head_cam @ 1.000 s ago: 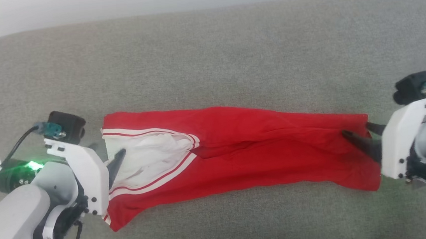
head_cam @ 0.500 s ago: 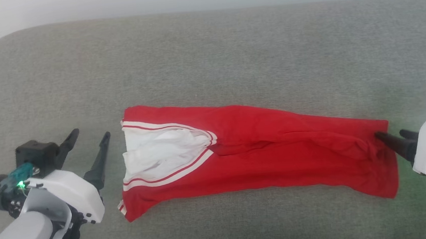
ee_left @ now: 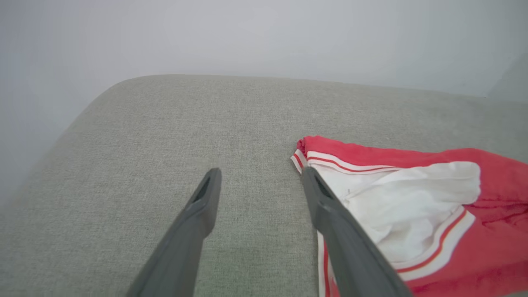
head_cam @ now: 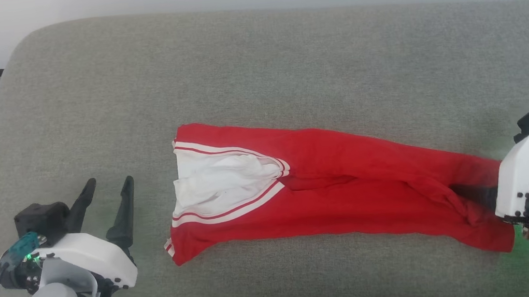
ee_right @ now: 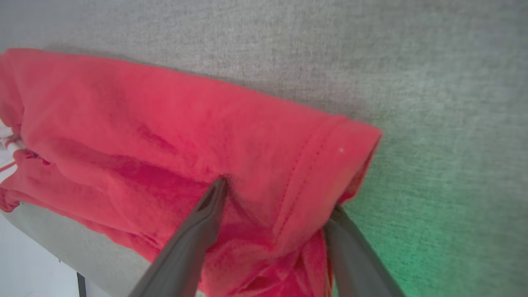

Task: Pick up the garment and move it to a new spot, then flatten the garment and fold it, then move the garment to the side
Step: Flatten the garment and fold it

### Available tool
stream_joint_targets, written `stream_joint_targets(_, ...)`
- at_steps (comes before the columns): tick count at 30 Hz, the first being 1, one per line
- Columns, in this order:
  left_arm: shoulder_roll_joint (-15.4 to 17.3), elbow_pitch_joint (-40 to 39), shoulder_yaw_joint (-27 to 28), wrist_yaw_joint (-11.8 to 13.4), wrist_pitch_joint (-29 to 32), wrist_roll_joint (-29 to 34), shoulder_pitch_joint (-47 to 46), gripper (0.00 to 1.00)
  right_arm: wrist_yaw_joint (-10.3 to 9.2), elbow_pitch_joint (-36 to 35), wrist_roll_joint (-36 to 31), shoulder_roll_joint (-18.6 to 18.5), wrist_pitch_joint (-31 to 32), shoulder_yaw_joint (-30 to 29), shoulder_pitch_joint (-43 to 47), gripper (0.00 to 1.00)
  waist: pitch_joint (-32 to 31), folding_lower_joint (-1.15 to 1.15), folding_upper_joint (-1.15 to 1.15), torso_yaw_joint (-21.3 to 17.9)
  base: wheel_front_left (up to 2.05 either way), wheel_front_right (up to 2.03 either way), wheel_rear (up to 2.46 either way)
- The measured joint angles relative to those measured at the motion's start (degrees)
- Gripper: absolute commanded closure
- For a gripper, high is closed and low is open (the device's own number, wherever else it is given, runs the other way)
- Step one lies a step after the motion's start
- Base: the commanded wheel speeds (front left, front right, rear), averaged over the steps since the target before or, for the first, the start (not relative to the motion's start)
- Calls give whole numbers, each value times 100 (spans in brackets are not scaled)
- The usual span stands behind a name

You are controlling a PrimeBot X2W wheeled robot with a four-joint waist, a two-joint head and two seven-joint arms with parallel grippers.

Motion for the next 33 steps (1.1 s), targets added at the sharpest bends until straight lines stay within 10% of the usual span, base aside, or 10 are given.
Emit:
stream_joint_targets(3,-176,-2,355,-73,-15,169,154,0,-2,241,-74,44,145,4,-143,0,-8,0,0,51,0,0,0)
stream_joint_targets(5,-328,-3,619,-147,-15,326,276,0,-2,355,-89,60,160,-20,-195,100,-8,0,0,78,0,0,0)
stream_joint_targets(19,-1134,74,2028,-726,-15,1140,1000,0,-5,237,261,113,265,-350,-367,100,-44,0,0,0,0,0,0)
stream_joint_targets(33,-1571,143,2588,-1194,-16,1720,1089,0,-4,568,-417,-876,194,-1537,-789,100,45,0,0,-206,0,0,0)
